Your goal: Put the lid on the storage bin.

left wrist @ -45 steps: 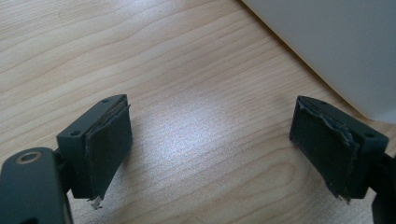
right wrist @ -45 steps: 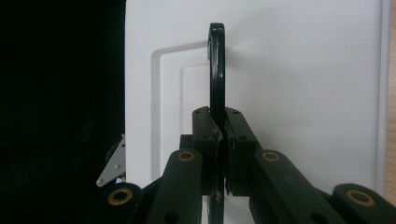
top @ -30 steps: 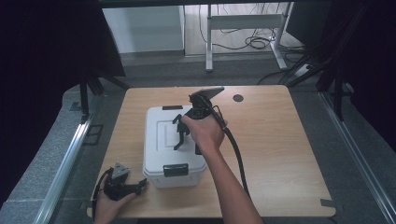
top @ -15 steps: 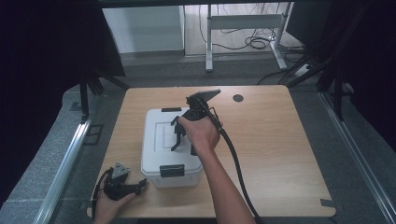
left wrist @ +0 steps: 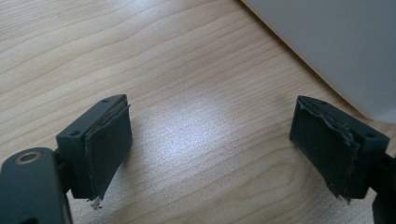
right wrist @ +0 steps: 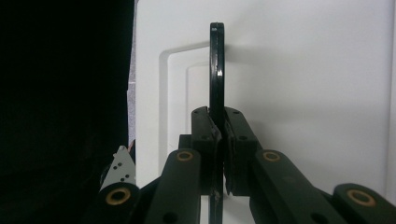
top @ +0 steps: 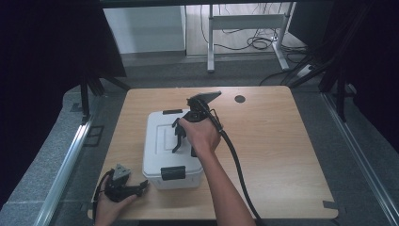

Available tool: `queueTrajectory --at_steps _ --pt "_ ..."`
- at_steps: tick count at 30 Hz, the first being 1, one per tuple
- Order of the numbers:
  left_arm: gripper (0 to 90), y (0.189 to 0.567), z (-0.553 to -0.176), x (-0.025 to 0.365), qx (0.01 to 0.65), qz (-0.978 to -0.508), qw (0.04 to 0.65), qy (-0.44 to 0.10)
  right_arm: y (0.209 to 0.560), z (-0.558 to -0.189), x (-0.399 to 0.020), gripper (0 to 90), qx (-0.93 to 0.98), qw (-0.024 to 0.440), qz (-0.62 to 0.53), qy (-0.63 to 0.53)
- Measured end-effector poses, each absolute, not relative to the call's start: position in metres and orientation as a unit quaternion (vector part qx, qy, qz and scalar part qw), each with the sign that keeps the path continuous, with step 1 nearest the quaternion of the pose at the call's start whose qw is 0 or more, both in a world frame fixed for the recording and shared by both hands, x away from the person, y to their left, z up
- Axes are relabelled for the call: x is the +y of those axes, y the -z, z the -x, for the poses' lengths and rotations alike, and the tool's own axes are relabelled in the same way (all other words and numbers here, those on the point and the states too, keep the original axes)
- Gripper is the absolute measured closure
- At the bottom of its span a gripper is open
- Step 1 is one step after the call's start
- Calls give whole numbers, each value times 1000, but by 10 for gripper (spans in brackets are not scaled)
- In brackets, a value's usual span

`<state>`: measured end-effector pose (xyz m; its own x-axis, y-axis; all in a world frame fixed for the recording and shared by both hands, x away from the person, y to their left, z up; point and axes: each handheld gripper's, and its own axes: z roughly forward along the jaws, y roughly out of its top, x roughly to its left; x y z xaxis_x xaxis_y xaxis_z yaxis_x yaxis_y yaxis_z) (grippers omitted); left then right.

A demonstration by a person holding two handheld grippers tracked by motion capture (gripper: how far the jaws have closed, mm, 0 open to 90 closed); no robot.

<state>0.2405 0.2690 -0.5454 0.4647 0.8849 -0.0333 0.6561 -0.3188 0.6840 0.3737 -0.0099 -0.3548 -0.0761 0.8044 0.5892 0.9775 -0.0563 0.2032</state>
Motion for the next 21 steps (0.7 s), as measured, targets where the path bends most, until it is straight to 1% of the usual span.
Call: queueTrajectory --at_steps 3,6,14,19,21 --pt "128 545 -240 269 486 -793 322 -176 359 -373 -7 848 -674 134 669 284" --pt "129 545 -240 269 486 -793 322 -176 365 -373 -8 845 -668 143 671 290" --pt "129 545 -240 269 486 -793 322 -176 366 -373 -9 834 -672 149 663 294" --pt "128 545 -240 269 486 -793 322 -177 366 -373 -8 788 -687 139 651 293" --pt "128 545 -240 269 486 -793 322 -176 365 -373 -9 747 -690 136 646 297"
